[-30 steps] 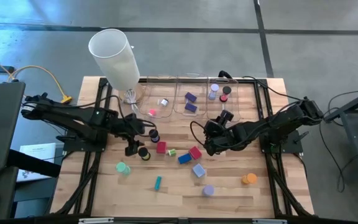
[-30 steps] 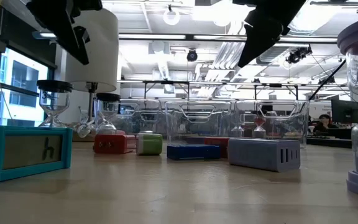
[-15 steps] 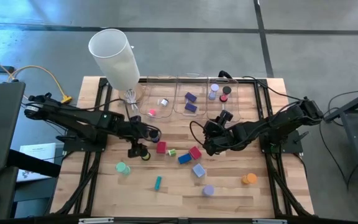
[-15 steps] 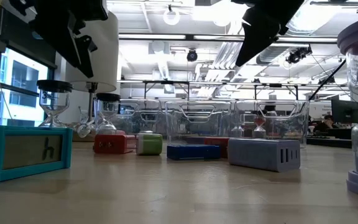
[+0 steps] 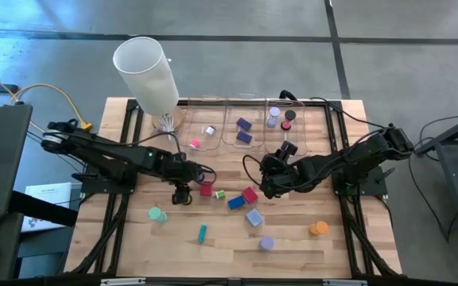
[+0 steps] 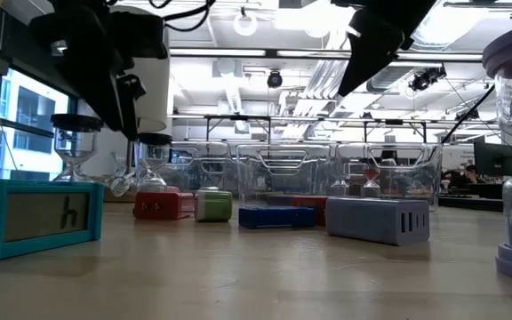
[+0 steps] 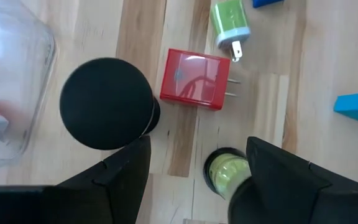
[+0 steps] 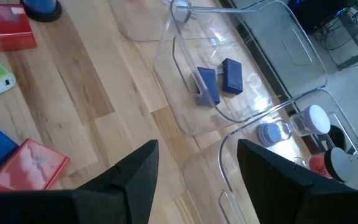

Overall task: Pick & Place Office items
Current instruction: Put the green hourglass into the right transparent bin

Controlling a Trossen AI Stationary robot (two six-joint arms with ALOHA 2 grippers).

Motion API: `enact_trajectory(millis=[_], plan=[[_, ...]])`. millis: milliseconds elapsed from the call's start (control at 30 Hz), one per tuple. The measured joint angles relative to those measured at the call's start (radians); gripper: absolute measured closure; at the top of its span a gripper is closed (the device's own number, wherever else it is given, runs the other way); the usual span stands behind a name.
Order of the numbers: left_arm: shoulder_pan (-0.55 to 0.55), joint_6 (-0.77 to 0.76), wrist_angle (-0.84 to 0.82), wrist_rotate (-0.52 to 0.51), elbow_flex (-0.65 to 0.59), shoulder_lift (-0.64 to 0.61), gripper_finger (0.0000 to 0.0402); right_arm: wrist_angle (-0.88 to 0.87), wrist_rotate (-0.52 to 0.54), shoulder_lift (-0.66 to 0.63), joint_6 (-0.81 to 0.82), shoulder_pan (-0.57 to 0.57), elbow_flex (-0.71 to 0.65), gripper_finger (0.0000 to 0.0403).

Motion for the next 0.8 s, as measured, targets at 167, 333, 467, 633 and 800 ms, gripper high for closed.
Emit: enact_trajectory(millis=[167, 333, 467, 633, 800], plan=[[0.000, 0.001, -0.006, -0.022, 0.000, -0.011, 0.0144, -0.001, 0.000, 0.000, -0.004, 0.000, 0.000, 0.0195], [0.000, 0.000, -0.001, -0.024, 0.000, -0.028, 0.0144, 0.000, 0.000, 0.000, -0.004, 0.000, 0.000, 0.0195], [0.000, -0.019, -0.002, -0.019, 0.001, -0.031, 0.0144, 0.002, 0.000, 0.000, -0.004, 0.000, 0.000, 0.0195], [0.000, -0.023, -0.001, 0.000, 0.001, -0.031, 0.0144, 0.003, 0.000, 0.000, -0.004, 0.000, 0.000, 0.0195], [0.000, -0.068, 0.011, 0.068, 0.001, -0.031, 0.0144, 0.003, 0.000, 0.000, -0.004, 0.000, 0.000, 0.0195]])
